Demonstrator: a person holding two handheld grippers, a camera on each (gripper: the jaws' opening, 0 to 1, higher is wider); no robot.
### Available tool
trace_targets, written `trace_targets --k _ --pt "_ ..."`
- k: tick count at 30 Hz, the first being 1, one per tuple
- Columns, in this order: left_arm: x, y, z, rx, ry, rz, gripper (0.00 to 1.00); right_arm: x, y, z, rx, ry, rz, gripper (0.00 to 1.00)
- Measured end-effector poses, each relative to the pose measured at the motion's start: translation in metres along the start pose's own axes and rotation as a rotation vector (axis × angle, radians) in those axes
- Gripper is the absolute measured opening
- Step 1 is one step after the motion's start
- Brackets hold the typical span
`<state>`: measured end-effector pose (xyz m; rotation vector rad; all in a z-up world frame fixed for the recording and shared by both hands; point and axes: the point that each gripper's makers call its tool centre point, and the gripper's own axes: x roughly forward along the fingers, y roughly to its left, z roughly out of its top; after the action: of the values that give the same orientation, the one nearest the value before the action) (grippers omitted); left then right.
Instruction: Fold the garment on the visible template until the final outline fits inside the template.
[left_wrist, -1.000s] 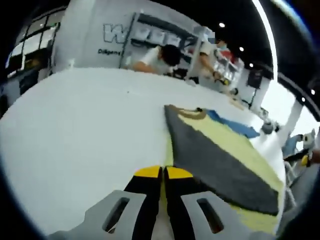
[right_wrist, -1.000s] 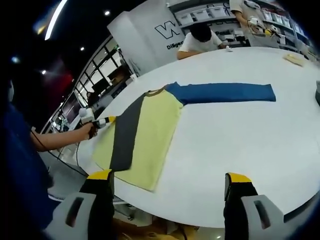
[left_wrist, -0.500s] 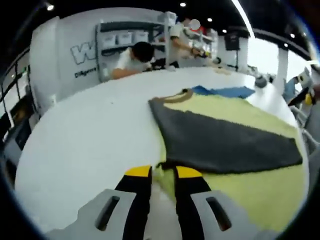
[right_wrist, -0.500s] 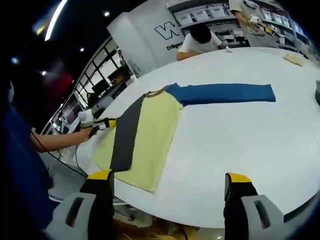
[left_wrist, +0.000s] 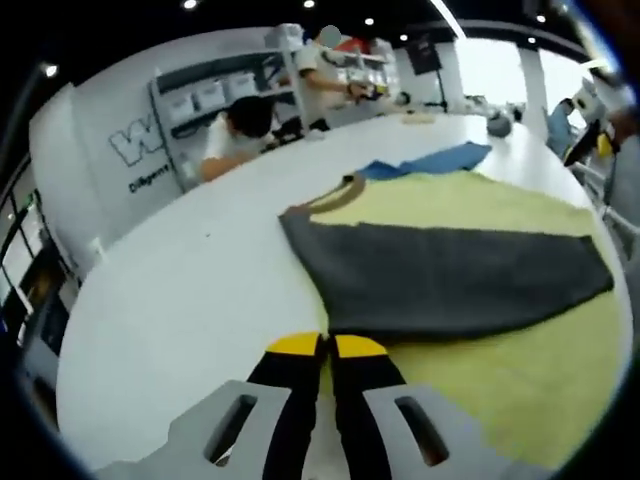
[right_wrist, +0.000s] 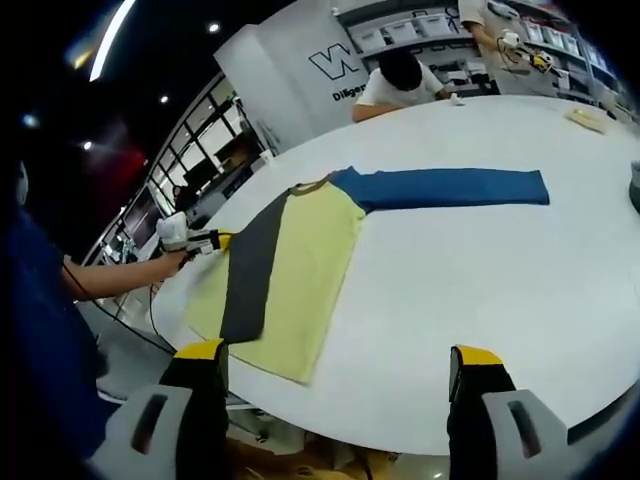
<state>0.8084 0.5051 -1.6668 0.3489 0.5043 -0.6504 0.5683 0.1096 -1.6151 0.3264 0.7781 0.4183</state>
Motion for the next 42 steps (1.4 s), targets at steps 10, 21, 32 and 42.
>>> trace_targets --k 10,21,32,42 --pt "-0.002 0.005 -0.007 -0.269 -0.026 0.002 0.0 0.0 0.0 -0.002 0.0 0.002 0.001 0.91" --pt "-0.001 0.012 -0.014 -0.619 -0.06 0.025 0.0 -0.001 -0.007 -0.001 0.007 -0.006 0.003 0.91" --pt "-0.006 0.024 -0.022 -0.77 -0.081 0.027 0.0 0.001 -0.003 -0.001 0.006 -0.004 0.008 0.91" --pt "-0.048 0.039 -0.016 -0.618 -0.115 0.065 0.0 0.003 0.001 0.0 0.003 -0.01 0.021 0.91"
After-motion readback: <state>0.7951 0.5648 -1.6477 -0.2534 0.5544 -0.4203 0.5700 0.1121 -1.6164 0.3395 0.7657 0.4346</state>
